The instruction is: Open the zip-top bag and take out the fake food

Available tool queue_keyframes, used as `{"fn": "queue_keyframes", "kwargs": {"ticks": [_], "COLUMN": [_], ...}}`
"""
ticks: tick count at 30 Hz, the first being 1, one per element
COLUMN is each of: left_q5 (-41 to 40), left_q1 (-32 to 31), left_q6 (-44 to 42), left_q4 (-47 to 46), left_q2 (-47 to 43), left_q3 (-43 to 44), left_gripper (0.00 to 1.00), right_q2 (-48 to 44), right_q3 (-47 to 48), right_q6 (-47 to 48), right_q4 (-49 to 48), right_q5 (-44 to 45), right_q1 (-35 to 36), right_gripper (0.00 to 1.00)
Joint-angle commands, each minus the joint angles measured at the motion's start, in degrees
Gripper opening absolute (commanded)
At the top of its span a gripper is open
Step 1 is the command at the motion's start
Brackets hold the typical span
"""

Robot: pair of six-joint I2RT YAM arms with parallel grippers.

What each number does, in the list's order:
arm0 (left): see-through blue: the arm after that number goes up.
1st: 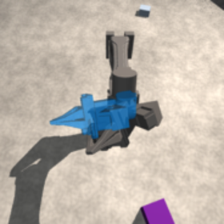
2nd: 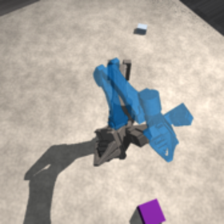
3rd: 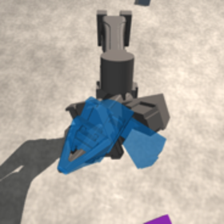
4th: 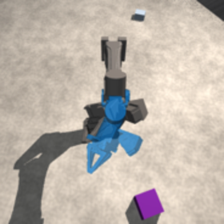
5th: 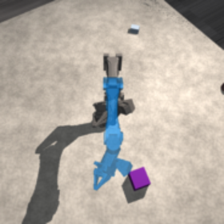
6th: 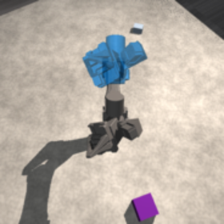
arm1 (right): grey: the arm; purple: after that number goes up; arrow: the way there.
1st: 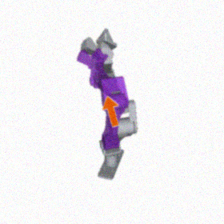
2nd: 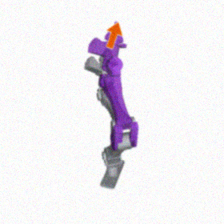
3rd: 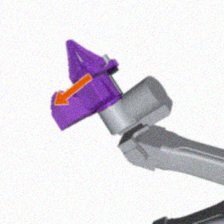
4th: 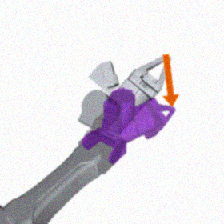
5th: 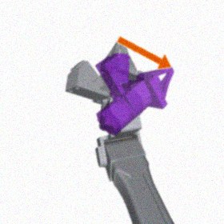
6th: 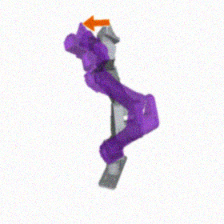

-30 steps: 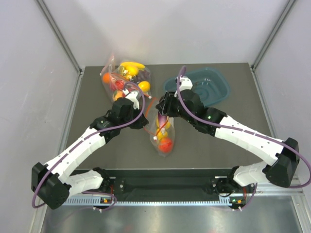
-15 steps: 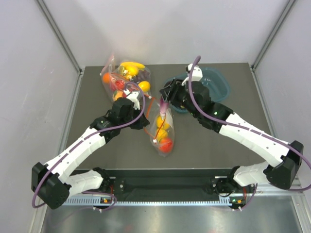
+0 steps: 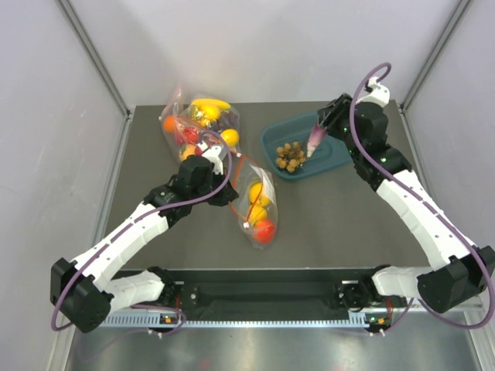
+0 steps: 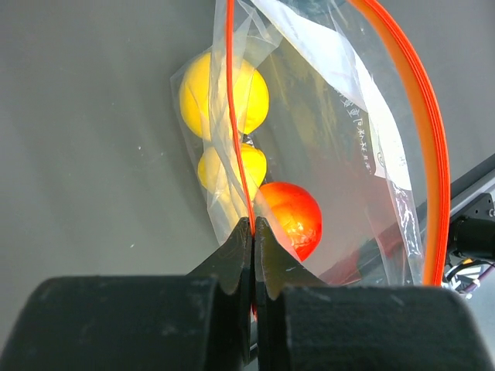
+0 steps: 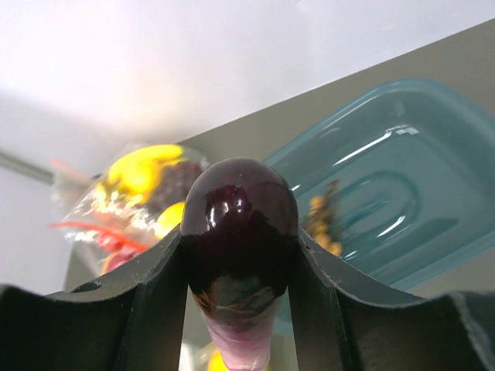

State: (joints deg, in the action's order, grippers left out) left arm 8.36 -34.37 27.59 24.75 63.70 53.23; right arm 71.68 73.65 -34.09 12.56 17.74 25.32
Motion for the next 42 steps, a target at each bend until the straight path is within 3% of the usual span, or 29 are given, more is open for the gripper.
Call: {"fn": "queue_keyframes", "kwargs": {"ticks": [1, 6, 23, 27, 30, 32, 42], "left_q5": [1.04, 0.87, -0.19, -0.63, -1.41, -1.68, -1.51], "left_q1": [0.18, 0.27, 0.27, 0.27, 0.27, 0.36, 0.27], "left_q6": [-1.05, -1.93, -2.11, -2.11, -2.11, -2.02, -1.93], "left_q4": [-2.78, -1.9, -0.23, 0.03, 0.3, 0.73, 0.21], "left_q2": [0.55, 0.9, -0.42, -0.68, -1.3, -1.56, -1.83], "left_q3": [0.11, 0.91, 1.44, 1.44, 1.35, 1.17, 0.73], "left_gripper": [0.0, 0.0, 0.0, 0.0, 0.0, 0.0, 0.0], "right_q2": [0.65, 6.96, 26.22, 30.36, 31.06, 31.15, 23.52], "right_q3": [-0.78, 0.27, 11.51, 14.5, 14.42, 14.33, 11.96], "right_q6": [3.06, 4.46, 6.22, 6.22, 5.87, 5.96, 7.54], "right_q4": [-1.57, -3.32, -4.47, -2.71, -2.63, -2.1, -2.27], "right_q5": [-3.23, -5.34, -6.57, -6.57, -6.49, -5.87, -6.4], "right_q1": [-5.1, -10.02, -12.75, -12.75, -12.75, -12.84, -13.1], "right_gripper": [0.28, 0.28, 0.31, 0.48, 0.65, 0.82, 0.85]}}
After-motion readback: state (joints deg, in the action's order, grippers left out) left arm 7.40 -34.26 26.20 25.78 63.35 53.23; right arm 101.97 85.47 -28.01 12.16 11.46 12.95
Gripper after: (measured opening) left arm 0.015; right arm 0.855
